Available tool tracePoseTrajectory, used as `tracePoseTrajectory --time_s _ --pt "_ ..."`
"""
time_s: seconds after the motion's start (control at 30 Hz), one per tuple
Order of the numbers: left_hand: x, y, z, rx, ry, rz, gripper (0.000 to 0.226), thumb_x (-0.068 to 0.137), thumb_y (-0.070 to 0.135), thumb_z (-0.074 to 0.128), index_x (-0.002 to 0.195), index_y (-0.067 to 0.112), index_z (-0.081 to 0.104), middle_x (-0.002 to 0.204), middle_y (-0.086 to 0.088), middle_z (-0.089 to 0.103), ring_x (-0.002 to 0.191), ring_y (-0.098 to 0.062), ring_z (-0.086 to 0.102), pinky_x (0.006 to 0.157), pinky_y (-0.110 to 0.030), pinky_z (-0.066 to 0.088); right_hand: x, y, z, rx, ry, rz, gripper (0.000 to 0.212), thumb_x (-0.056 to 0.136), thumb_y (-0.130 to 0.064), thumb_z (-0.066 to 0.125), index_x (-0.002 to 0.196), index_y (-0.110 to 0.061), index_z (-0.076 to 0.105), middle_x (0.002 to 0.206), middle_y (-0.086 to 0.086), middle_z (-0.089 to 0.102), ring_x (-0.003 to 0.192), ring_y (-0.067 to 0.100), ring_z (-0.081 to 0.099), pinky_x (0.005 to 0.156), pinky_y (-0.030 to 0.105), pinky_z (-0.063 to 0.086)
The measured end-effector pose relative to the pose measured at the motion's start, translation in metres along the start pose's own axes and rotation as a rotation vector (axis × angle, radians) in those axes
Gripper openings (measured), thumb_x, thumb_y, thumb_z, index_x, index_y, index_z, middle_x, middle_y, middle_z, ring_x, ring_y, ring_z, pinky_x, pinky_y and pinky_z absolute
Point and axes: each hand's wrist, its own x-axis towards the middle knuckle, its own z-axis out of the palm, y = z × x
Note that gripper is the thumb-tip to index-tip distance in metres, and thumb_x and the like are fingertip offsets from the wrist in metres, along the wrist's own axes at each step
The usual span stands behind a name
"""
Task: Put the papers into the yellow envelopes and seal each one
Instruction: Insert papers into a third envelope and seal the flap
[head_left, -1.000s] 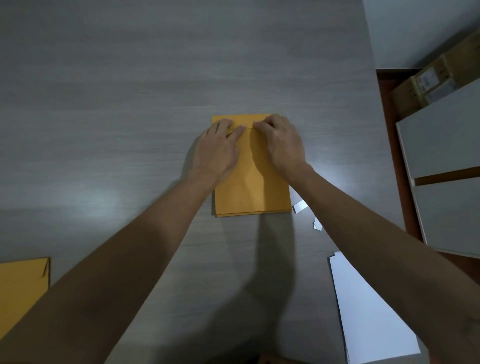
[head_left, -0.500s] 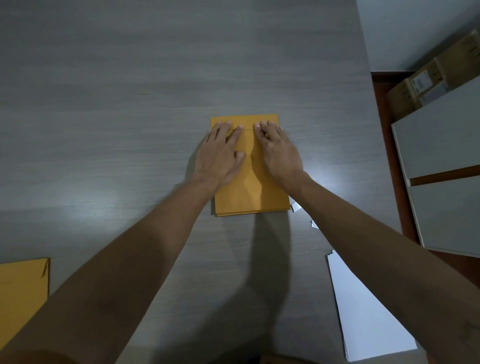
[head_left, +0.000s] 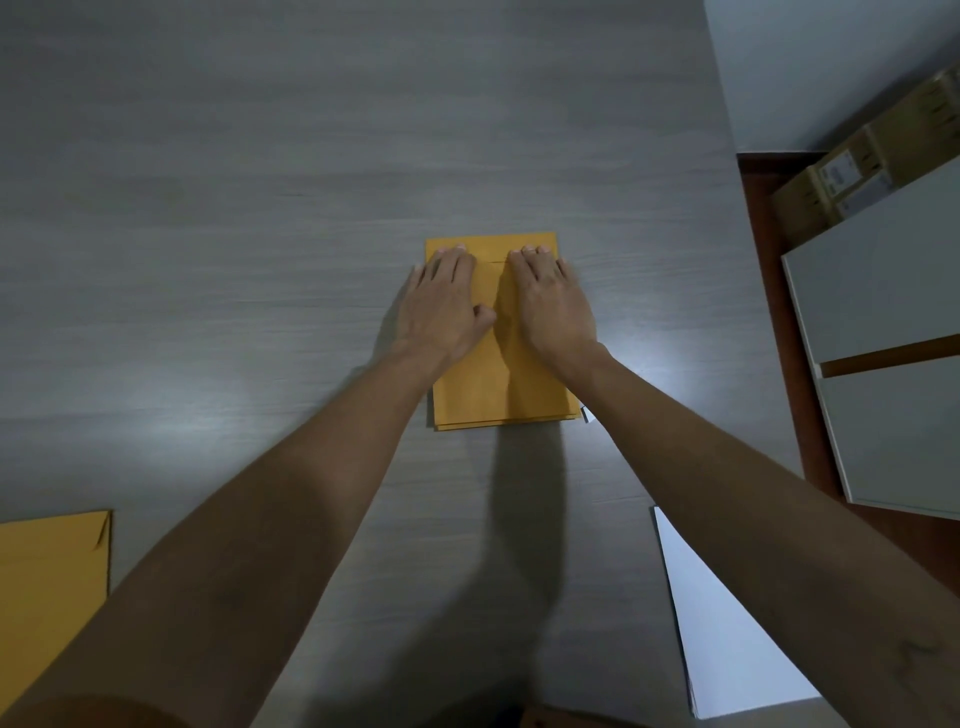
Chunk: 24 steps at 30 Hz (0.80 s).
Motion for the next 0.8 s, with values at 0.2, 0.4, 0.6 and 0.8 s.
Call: tracePoseTrajectory --time_s 0.2,0.4,0.6,0.8 --pt "0.001 0.007 -0.012 0.049 -0.047 -0.041 0.058 0.093 0.031 0.056 0.143 0.009 0.038 0.156 -0.006 0.029 0.148 -0.025 0.016 0.119 -0.044 0.019 0.001 -0.011 -0.012 -0.068 -0.006 0.04 0.042 0.095 -0.01 0.046 0.137 -0.006 0.038 0.139 0.014 0.042 0.13 0.029 0.037 0.113 0.037 0.03" --pt "-0.026 0.009 -0.028 -0.023 -0.022 -0.07 0.054 0.097 0.018 0.048 0.149 0.012 0.033 0.163 -0.006 0.012 0.151 -0.024 0.003 0.122 -0.042 0.011 -0.014 -0.02 -0.032 -0.032 -0.066 0.068 0.059 0.091 -0.007 0.053 0.145 -0.007 0.029 0.142 0.014 0.037 0.131 0.031 0.034 0.113 0.037 0.029" --pt "-0.088 -0.011 -0.038 -0.026 0.036 -0.133 0.053 0.096 0.018 0.048 0.146 0.007 0.036 0.16 -0.009 0.022 0.149 -0.025 0.014 0.121 -0.042 0.016 -0.051 -0.051 -0.038 -0.009 -0.059 0.03 0.056 0.09 -0.012 0.053 0.143 -0.008 0.034 0.144 0.011 0.04 0.131 0.029 0.035 0.111 0.037 0.032" --pt "-0.157 -0.045 -0.042 -0.075 0.05 -0.259 0.059 0.094 0.023 0.055 0.148 0.009 0.034 0.161 -0.009 0.02 0.149 -0.025 0.014 0.12 -0.04 0.014 -0.09 -0.104 -0.037 0.024 -0.087 -0.054 0.054 0.09 -0.013 0.051 0.141 -0.007 0.035 0.144 0.011 0.039 0.133 0.029 0.033 0.11 0.038 0.032"
